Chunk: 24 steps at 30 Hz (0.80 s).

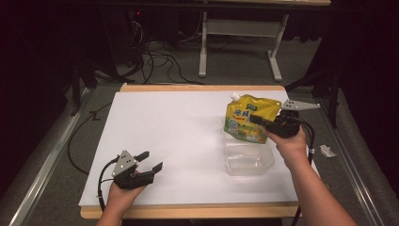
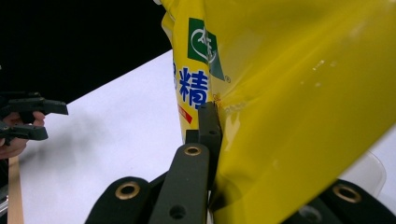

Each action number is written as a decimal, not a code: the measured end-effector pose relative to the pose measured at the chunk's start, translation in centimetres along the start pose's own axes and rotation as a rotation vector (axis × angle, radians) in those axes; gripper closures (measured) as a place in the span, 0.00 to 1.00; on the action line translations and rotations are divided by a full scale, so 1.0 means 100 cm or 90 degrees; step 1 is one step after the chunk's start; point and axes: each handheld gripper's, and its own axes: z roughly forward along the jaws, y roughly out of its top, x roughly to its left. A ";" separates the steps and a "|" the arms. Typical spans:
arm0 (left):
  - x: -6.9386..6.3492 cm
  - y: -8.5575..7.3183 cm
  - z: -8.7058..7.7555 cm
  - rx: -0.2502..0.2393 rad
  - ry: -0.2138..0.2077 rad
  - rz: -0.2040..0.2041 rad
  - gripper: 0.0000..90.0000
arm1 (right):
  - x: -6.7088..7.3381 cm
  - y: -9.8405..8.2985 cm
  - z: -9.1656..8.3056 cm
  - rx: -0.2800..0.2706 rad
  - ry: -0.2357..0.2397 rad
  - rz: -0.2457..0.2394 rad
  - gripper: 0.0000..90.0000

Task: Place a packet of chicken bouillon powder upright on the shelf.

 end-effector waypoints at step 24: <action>-0.001 0.001 0.000 0.003 -0.006 0.008 0.35 | 0.010 -0.004 0.006 0.007 -0.047 0.008 1.00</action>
